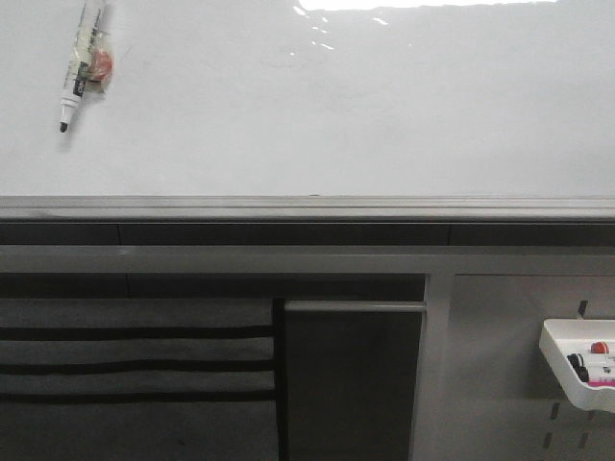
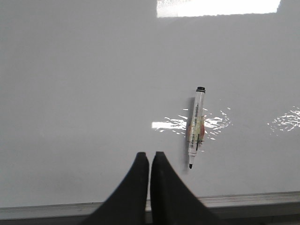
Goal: Write number 3 on whiteboard
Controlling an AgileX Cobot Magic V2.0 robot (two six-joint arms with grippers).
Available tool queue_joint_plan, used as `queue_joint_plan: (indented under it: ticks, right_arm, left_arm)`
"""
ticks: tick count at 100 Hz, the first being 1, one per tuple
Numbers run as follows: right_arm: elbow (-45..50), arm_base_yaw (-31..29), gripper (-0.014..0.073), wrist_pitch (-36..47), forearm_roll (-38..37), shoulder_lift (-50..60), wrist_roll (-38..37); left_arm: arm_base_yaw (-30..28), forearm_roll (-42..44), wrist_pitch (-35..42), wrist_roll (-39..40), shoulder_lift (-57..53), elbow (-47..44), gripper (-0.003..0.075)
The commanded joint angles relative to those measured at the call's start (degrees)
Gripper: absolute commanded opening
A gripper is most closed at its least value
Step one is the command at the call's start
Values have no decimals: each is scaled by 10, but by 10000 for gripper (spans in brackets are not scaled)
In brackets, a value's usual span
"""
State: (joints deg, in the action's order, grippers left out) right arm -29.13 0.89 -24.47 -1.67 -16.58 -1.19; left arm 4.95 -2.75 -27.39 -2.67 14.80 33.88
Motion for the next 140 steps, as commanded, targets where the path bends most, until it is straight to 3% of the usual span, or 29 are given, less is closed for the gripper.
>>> queue_joint_plan:
  ticks: [1,13,19,24,35,41,46,118,129,140]
  right_arm:
    - [-20,-3,-74,46,-1,-11,7]
    - [-20,-3,-62,45,-1,-11,6]
    - [-20,-3,8,45,-1,-11,6]
    - [-20,-3,126,45,-1,-11,6]
    - [-20,-3,415,45,-5,-11,6]
    - [-20,-3,505,45,-5,-11,6]
    - [-20,-3,560,45,-5,-11,6]
    - [-21,-3,572,29,23,-16,6]
    - [-34,3,572,-14,64,-36,28]
    - [-55,22,572,-55,169,-72,127]
  left_arm:
    - [-2,-2,42,1,11,20,-18]
    - [-2,-2,48,1,11,20,-17]
    - [-2,-2,58,1,11,20,10]
    - [-2,5,62,1,11,20,81]
    - [-2,39,63,1,11,20,344]
    - [-2,41,66,1,11,20,463]
    - [-2,39,68,1,11,20,510]
    - [-1,28,72,-4,37,-13,514]
    - [10,24,73,-19,80,-5,514]
    - [36,24,86,-21,144,2,514]
